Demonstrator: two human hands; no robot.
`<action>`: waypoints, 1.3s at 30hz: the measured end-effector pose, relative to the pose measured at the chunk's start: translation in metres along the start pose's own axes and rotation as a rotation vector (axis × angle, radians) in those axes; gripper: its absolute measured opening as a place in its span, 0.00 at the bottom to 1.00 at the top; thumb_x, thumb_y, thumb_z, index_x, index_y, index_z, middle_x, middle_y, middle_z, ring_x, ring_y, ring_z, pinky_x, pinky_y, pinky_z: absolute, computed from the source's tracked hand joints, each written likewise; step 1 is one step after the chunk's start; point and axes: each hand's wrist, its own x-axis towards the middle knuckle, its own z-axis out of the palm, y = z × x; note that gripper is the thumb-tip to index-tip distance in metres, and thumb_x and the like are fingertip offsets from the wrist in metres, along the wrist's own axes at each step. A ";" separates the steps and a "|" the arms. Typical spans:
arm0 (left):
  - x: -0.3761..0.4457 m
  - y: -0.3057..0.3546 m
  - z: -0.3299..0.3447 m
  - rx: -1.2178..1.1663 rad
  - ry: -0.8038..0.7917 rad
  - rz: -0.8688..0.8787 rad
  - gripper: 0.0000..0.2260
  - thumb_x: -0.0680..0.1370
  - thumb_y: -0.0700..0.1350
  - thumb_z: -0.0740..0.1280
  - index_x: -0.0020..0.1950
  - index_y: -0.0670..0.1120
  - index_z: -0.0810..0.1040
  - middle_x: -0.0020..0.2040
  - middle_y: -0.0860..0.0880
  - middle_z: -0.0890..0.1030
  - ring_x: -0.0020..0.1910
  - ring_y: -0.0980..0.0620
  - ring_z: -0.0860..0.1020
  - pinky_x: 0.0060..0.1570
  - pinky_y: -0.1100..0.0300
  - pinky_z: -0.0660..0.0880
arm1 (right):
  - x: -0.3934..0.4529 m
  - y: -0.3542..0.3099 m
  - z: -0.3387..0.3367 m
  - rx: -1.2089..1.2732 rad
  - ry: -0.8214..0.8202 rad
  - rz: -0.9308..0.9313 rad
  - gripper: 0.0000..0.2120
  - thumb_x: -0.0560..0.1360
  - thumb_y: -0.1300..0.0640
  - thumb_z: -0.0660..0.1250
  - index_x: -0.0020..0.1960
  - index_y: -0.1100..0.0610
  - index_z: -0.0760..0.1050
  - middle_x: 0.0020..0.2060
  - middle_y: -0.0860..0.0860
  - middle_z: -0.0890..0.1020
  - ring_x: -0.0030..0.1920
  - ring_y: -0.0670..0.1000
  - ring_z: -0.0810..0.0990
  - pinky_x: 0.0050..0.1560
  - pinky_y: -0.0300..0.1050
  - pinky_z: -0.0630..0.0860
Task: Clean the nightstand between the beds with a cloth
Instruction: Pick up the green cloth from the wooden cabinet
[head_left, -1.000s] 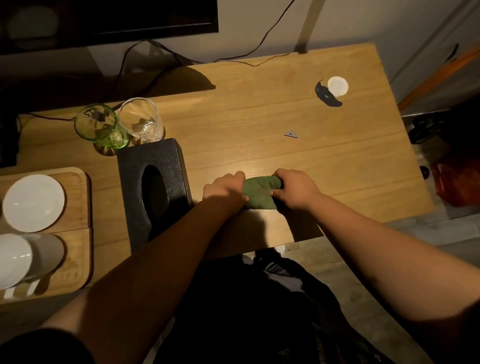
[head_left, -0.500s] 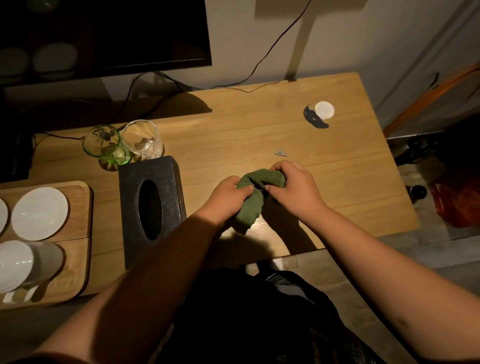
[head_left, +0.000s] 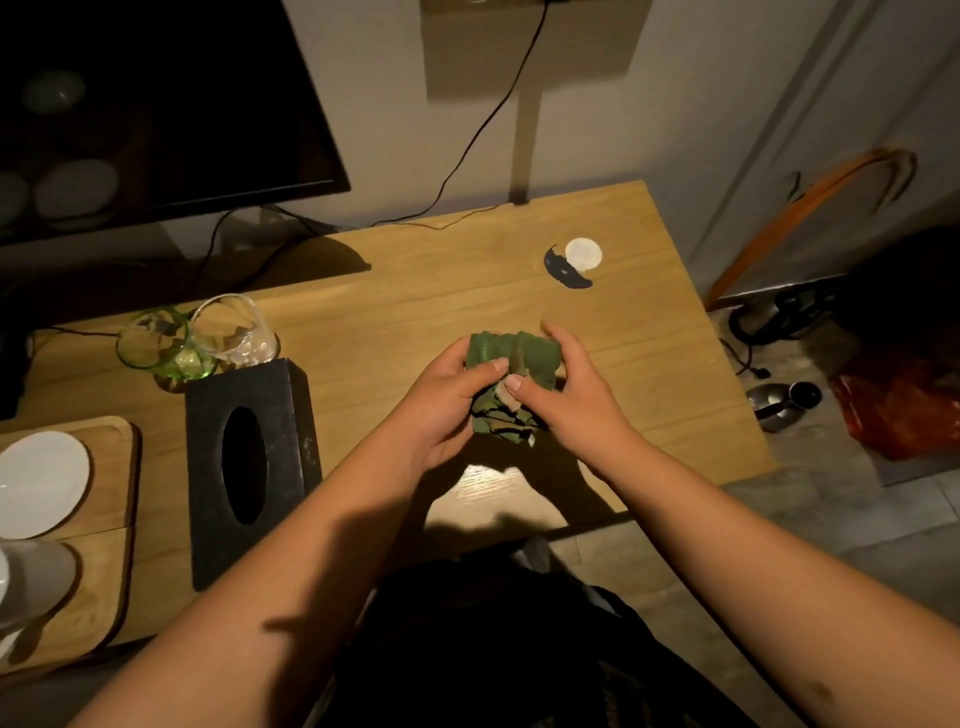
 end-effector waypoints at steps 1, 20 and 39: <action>0.000 -0.001 0.005 0.007 -0.003 0.010 0.14 0.79 0.37 0.64 0.65 0.40 0.72 0.58 0.36 0.80 0.53 0.40 0.80 0.56 0.43 0.76 | 0.001 0.001 -0.004 0.123 -0.043 0.036 0.26 0.72 0.55 0.73 0.67 0.50 0.69 0.55 0.45 0.79 0.55 0.43 0.79 0.53 0.40 0.74; 0.004 -0.002 0.077 0.816 -0.291 0.247 0.29 0.75 0.43 0.72 0.73 0.53 0.66 0.59 0.50 0.78 0.61 0.54 0.75 0.54 0.50 0.79 | -0.073 0.019 -0.053 0.117 0.562 0.067 0.27 0.72 0.56 0.73 0.68 0.46 0.68 0.56 0.46 0.78 0.56 0.44 0.77 0.52 0.38 0.77; -0.198 -0.192 0.221 1.095 -1.272 0.129 0.31 0.70 0.44 0.77 0.71 0.49 0.70 0.61 0.44 0.77 0.59 0.51 0.77 0.57 0.46 0.78 | -0.422 0.090 -0.019 0.302 1.553 0.251 0.23 0.69 0.59 0.74 0.60 0.44 0.71 0.52 0.42 0.80 0.52 0.39 0.80 0.49 0.37 0.78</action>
